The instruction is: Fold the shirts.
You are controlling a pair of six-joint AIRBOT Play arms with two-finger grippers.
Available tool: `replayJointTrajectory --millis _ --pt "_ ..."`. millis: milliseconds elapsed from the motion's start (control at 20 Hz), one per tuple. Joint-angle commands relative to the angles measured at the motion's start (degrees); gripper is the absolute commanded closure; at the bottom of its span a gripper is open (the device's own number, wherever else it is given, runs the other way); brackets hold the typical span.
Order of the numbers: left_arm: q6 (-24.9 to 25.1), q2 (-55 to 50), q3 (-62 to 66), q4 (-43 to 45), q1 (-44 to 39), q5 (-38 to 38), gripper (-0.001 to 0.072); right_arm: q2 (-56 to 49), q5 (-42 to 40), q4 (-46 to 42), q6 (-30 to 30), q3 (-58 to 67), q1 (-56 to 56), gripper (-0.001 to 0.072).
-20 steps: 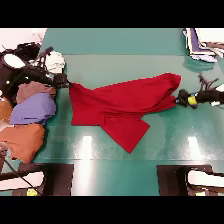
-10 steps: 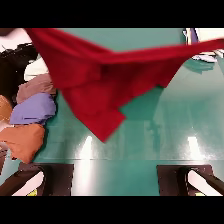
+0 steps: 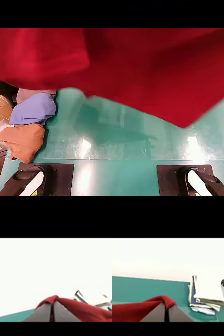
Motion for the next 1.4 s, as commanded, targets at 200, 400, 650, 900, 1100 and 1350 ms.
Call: replayJointTrajectory --millis 200,400,650,900,1100,1350 --pt "-2.01 -1.11 -11.74 1.73 -0.02 -1.16 0.0685 -8.35 9.64 -2.25 2.67 -5.53 0.07 0.0699" --pt "-1.53 -11.96 -25.07 2.01 -0.11 -5.9 0.0684 -18.16 11.37 -2.38 2.56 -14.91 3.87 0.0699" --pt "1.49 -33.48 -32.92 2.03 -1.44 -5.79 0.0684 -34.51 8.2 -2.34 2.64 -23.17 6.56 0.0699" --pt "2.82 -46.27 -32.92 0.55 -1.44 9.46 0.0684 -47.54 0.9 -1.81 2.75 -15.87 6.56 0.0699" --pt "5.97 -46.49 -31.89 0.76 -1.29 14.29 0.0683 -51.58 -0.28 -1.81 2.73 -8.41 6.56 0.0699" --pt "10.49 -46.42 -32.44 5.77 0.35 -4.81 0.0683 -50.18 7.78 -2.29 2.05 -11.74 6.67 0.0699"
